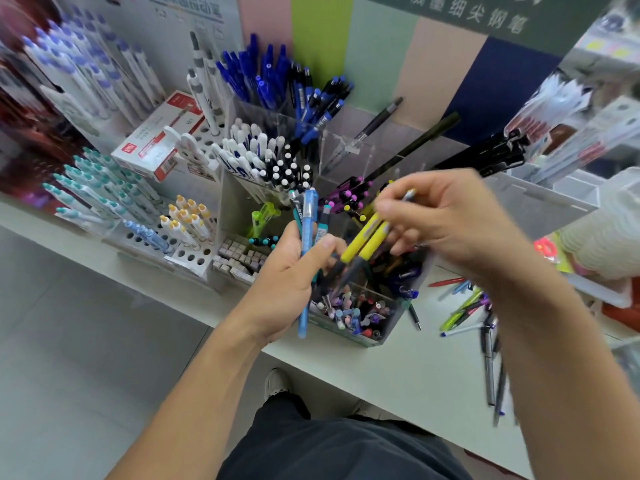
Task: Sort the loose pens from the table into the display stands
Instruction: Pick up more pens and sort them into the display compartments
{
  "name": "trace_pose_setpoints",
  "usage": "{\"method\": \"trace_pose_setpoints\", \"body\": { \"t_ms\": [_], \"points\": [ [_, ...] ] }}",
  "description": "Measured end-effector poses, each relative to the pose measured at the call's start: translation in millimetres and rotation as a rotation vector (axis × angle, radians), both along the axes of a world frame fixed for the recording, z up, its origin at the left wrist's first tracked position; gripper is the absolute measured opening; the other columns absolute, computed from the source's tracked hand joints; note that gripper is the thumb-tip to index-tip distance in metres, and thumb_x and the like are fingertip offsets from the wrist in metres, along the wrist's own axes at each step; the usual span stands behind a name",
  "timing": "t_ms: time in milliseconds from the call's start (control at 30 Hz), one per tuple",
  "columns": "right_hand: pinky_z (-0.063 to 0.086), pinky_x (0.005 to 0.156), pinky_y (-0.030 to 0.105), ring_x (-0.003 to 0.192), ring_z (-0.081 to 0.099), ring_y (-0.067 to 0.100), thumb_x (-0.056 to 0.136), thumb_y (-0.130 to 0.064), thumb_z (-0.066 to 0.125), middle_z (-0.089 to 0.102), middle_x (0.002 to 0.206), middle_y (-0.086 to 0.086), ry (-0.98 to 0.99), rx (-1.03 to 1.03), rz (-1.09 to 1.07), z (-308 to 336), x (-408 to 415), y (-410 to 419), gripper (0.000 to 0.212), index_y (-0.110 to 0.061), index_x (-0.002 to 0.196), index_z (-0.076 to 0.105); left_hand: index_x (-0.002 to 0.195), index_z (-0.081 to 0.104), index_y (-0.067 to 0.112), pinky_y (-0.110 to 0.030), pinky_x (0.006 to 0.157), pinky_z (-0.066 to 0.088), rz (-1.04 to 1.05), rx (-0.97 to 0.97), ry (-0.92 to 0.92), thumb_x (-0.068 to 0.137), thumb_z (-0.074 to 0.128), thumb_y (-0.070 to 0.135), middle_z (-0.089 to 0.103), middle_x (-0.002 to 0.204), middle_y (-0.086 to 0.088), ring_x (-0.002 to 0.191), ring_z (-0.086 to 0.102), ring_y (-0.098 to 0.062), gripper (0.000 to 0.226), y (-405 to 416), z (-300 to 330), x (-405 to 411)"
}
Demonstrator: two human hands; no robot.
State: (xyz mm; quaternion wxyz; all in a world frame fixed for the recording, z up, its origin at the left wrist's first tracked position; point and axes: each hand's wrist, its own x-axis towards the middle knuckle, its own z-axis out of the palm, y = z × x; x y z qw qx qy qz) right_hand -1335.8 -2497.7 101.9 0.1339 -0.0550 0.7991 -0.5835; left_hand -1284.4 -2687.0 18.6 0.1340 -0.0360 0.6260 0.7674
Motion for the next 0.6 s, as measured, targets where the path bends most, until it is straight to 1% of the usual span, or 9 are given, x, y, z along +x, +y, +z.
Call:
{"method": "trace_pose_setpoints", "body": {
  "t_ms": [100, 167, 233, 300, 367, 433, 500, 567, 600],
  "points": [
    [0.060, 0.058, 0.028, 0.057, 0.068, 0.015, 0.095, -0.005, 0.067, 0.068, 0.072, 0.010, 0.370, 0.121, -0.181, 23.7, -6.5, 31.9, 0.008, -0.011, 0.093, 0.072, 0.101, 0.046, 0.011, -0.030, 0.060, 0.048, 0.045, 0.026, -0.018, 0.107, 0.042, 0.020, 0.057, 0.081, -0.003, 0.064, 0.051, -0.016, 0.012, -7.0, -2.8, 0.8],
    [0.060, 0.064, 0.034, 0.060, 0.068, 0.013, 0.095, -0.015, 0.068, 0.070, 0.077, -0.001, 0.595, 0.317, -0.228, 29.3, -10.4, 40.0, 0.006, -0.015, 0.098, 0.072, 0.099, 0.043, 0.012, -0.026, 0.054, 0.041, 0.055, 0.068, -0.041, 0.107, 0.041, 0.018, 0.054, 0.077, 0.002, 0.059, 0.045, -0.013, 0.010, -10.0, -2.3, 1.2],
    [0.058, 0.074, 0.039, 0.068, 0.067, 0.012, 0.093, -0.021, 0.067, 0.069, 0.082, -0.007, 0.738, 0.505, -0.225, 20.2, -15.1, 31.7, 0.013, -0.015, 0.102, 0.074, 0.098, 0.044, 0.013, -0.024, 0.051, 0.037, 0.060, 0.118, -0.070, 0.106, 0.043, 0.018, 0.053, 0.077, 0.002, 0.057, 0.043, -0.013, 0.010, -10.8, -3.5, -0.1],
    [0.055, 0.081, 0.037, 0.078, 0.066, 0.016, 0.093, -0.020, 0.068, 0.072, 0.090, -0.003, 0.754, 0.606, -0.157, 2.9, -18.8, 15.5, 0.016, -0.011, 0.104, 0.076, 0.099, 0.047, 0.013, -0.021, 0.048, 0.036, 0.071, 0.159, -0.090, 0.105, 0.046, 0.019, 0.055, 0.077, 0.001, 0.055, 0.043, -0.012, 0.009, -9.5, -5.5, -1.5],
    [0.051, 0.084, 0.031, 0.086, 0.068, 0.021, 0.094, -0.019, 0.069, 0.075, 0.096, 0.004, 0.685, 0.669, -0.076, -16.5, -23.4, 2.9, 0.017, -0.010, 0.107, 0.076, 0.100, 0.051, 0.012, -0.019, 0.045, 0.035, 0.091, 0.179, -0.101, 0.102, 0.050, 0.021, 0.057, 0.078, 0.001, 0.053, 0.043, -0.010, 0.008, -9.4, -7.1, -0.7],
    [0.051, 0.089, 0.035, 0.096, 0.067, 0.027, 0.097, -0.020, 0.065, 0.075, 0.103, 0.008, 0.588, 0.760, 0.000, -34.8, -27.6, -6.3, 0.020, -0.011, 0.112, 0.074, 0.101, 0.053, 0.011, -0.018, 0.043, 0.035, 0.127, 0.178, -0.123, 0.101, 0.053, 0.022, 0.058, 0.078, 0.000, 0.051, 0.043, -0.009, 0.011, -13.2, -10.0, 2.7],
    [0.052, 0.084, 0.042, 0.099, 0.062, 0.033, 0.102, -0.022, 0.058, 0.072, 0.104, 0.011, 0.479, 0.873, 0.065, -46.6, -30.4, -14.0, 0.020, -0.010, 0.115, 0.068, 0.102, 0.056, 0.009, -0.017, 0.042, 0.034, 0.178, 0.141, -0.153, 0.103, 0.052, 0.022, 0.058, 0.077, -0.001, 0.050, 0.042, -0.009, 0.013, -19.5, -14.1, 7.2],
    [0.047, 0.074, 0.043, 0.099, 0.053, 0.034, 0.103, -0.018, 0.053, 0.066, 0.102, 0.013, 0.440, 1.017, 0.133, -53.3, -28.7, -20.2, 0.012, -0.009, 0.110, 0.058, 0.106, 0.058, 0.006, -0.016, 0.040, 0.033, 0.227, 0.125, -0.188, 0.105, 0.048, 0.023, 0.057, 0.075, -0.002, 0.049, 0.040, -0.008, 0.020, -27.6, -19.5, 12.5],
    [0.045, 0.072, 0.043, 0.100, 0.049, 0.033, 0.102, -0.013, 0.052, 0.063, 0.105, 0.014, 0.438, 1.082, 0.162, -53.1, -25.5, -21.2, 0.009, -0.009, 0.110, 0.053, 0.111, 0.059, 0.004, -0.016, 0.040, 0.032, 0.245, 0.135, -0.206, 0.106, 0.046, 0.023, 0.056, 0.076, -0.002, 0.048, 0.039, -0.008, 0.023, -31.8, -21.9, 15.1]
  ]
}}
